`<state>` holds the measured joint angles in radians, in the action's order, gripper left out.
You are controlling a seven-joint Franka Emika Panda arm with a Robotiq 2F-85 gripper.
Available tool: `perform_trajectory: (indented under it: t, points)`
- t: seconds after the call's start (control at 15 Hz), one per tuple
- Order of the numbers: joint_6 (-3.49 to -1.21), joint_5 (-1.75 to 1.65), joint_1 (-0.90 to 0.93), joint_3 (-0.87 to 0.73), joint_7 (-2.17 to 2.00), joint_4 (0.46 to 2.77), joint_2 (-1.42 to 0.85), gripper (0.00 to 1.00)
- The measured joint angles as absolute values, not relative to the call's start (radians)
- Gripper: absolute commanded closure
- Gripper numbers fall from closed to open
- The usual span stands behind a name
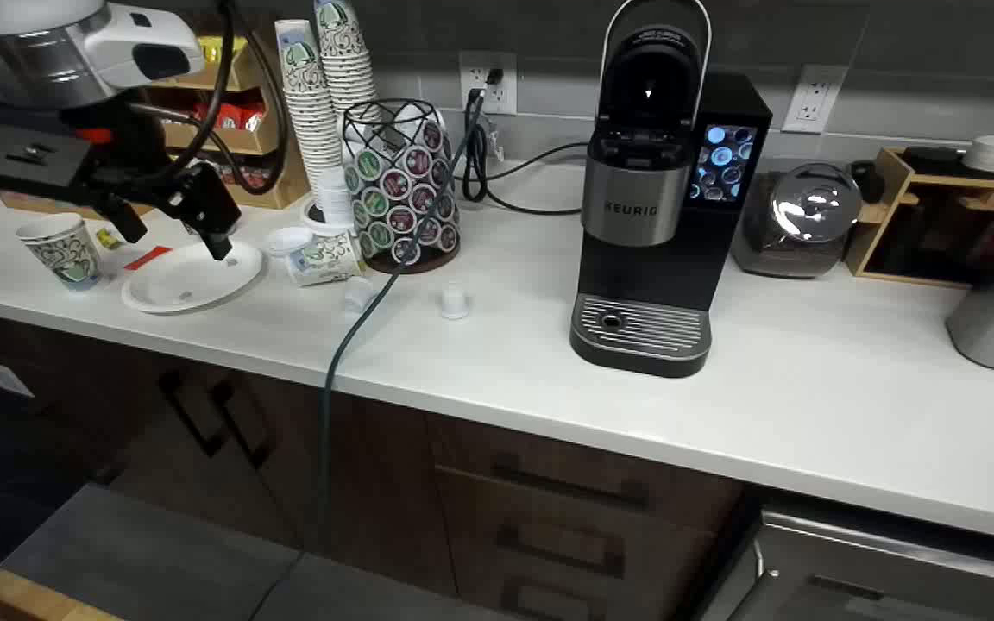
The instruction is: Pick up the small horizontally laying white cup and put it on the white plate
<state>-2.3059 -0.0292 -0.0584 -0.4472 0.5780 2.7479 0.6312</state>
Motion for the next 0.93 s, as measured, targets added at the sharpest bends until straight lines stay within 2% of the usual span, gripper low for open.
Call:
perform_trajectory:
  t: [0.67,0.93]
  points:
    - [-2.32,-0.021,-0.063,-0.438,0.576,2.748,0.63,0.0]
    - [-2.505,-0.02,-0.065,-0.391,0.535,2.739,0.566,0.0]
